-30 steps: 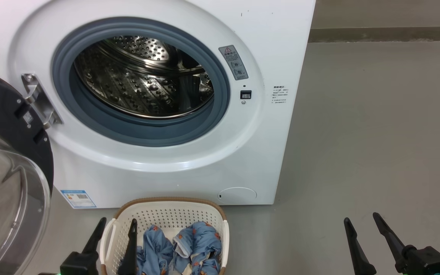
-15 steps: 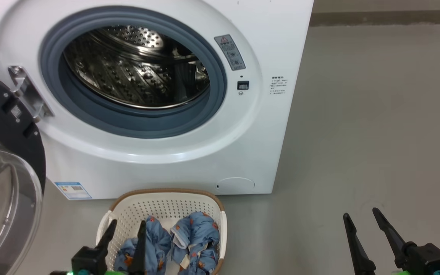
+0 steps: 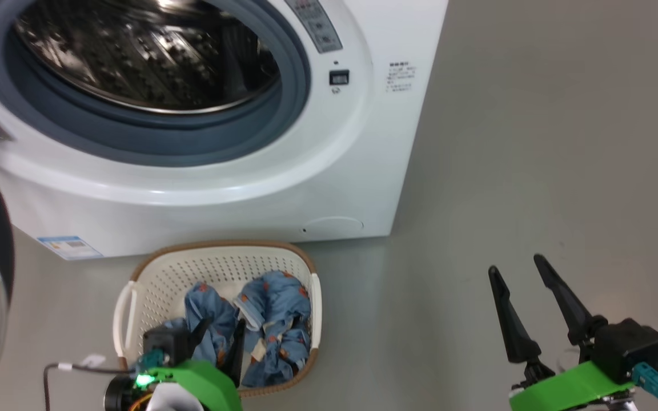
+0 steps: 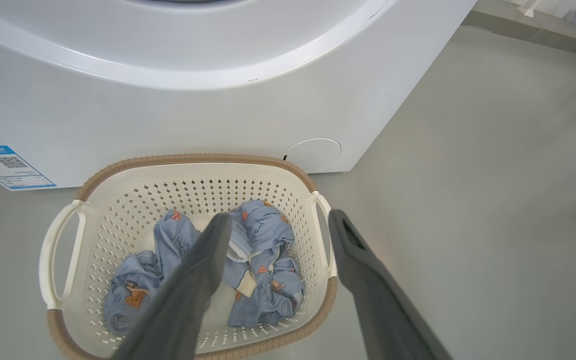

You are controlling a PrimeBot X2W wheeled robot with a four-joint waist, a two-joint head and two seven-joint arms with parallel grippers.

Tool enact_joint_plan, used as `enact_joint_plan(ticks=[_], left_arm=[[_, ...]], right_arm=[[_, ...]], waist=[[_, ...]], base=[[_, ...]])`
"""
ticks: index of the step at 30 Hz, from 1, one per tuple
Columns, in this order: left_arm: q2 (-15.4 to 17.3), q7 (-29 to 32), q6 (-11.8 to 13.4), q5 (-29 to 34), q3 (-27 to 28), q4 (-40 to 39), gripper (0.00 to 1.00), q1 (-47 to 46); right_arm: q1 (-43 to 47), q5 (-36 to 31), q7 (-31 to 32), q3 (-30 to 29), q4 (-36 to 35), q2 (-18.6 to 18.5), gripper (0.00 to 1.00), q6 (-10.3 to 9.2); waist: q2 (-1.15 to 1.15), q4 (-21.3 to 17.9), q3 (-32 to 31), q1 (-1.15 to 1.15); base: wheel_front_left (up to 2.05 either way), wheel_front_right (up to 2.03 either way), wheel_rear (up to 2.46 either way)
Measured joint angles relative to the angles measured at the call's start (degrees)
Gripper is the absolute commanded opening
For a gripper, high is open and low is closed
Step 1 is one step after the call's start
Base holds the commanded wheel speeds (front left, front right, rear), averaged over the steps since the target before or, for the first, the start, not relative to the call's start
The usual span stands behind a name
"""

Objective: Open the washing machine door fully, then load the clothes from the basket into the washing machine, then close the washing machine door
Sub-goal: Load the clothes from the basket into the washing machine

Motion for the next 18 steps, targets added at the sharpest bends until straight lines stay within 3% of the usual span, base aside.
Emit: enact_joint_plan(ticks=[9, 18], left_arm=[[-0.3, 0.8, -1.1, -9.3, -6.6, 14.3, 1.0, -12.2], [-0.3, 1.4, -1.5, -14.0, -7.4, 23.2, 1.0, -22.4]], right_arm=[[-5.7, 0.2, -1.1, 3.1, -0.6, -0.2, 1.0, 0.0], [-11.2, 0.8, -2.6, 5.2, -2.2, -0.4, 1.0, 0.0]], waist=[[0.0, -3.0, 8.1, 0.0], [0.0, -6.3, 17.8, 0.0]], base=[[0.0, 0.0, 0.0], [0.0, 0.0, 0.0]])
